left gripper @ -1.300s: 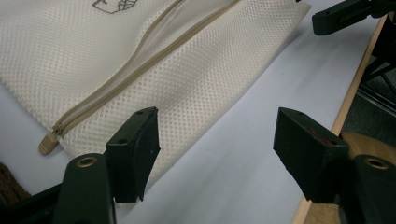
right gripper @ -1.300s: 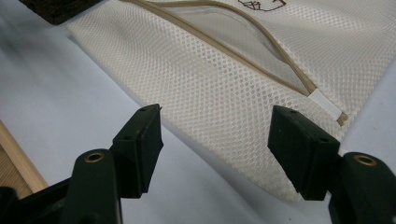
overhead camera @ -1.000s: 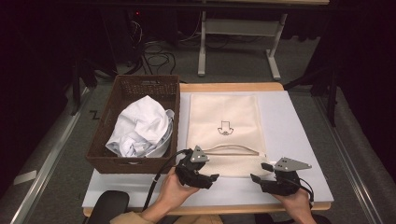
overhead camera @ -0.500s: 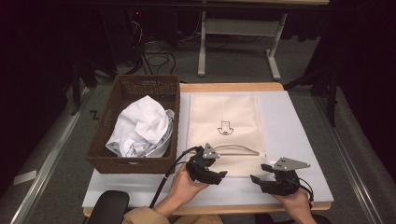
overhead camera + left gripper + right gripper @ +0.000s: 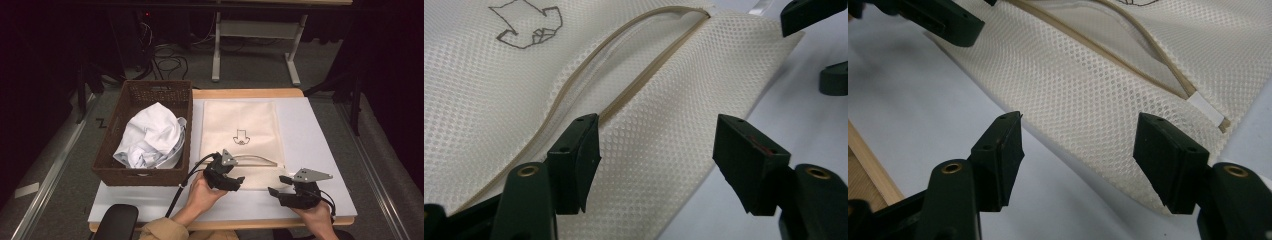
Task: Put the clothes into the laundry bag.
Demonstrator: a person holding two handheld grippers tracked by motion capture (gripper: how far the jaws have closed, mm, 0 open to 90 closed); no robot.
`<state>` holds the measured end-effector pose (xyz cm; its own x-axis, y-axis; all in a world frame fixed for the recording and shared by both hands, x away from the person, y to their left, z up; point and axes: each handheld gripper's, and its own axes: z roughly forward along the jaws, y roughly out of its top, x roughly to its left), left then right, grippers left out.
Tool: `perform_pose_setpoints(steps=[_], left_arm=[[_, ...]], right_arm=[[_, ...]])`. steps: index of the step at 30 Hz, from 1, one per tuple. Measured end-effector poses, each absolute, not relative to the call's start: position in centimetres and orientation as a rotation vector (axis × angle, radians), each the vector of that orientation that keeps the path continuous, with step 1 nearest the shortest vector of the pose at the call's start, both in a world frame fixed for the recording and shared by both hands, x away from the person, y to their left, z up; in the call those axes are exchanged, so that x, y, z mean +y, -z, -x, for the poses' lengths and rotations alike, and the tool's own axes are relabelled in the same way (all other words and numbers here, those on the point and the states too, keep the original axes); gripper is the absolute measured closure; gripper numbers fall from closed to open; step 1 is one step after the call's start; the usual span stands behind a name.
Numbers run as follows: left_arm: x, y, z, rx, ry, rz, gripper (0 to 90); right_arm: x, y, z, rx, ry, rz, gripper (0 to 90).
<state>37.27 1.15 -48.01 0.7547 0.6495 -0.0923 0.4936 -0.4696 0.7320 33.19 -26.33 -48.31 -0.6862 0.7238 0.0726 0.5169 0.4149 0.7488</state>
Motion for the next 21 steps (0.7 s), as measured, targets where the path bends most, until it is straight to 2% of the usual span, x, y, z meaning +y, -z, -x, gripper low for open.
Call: perform_pose_setpoints(steps=[21], left_arm=[[0.2, 51.5, -38.4, 0.910, -0.258, -2.169, 35.6]], right_arm=[[-26.4, 48.0, -32.7, 2.352, -1.222, -0.992, 39.3]])
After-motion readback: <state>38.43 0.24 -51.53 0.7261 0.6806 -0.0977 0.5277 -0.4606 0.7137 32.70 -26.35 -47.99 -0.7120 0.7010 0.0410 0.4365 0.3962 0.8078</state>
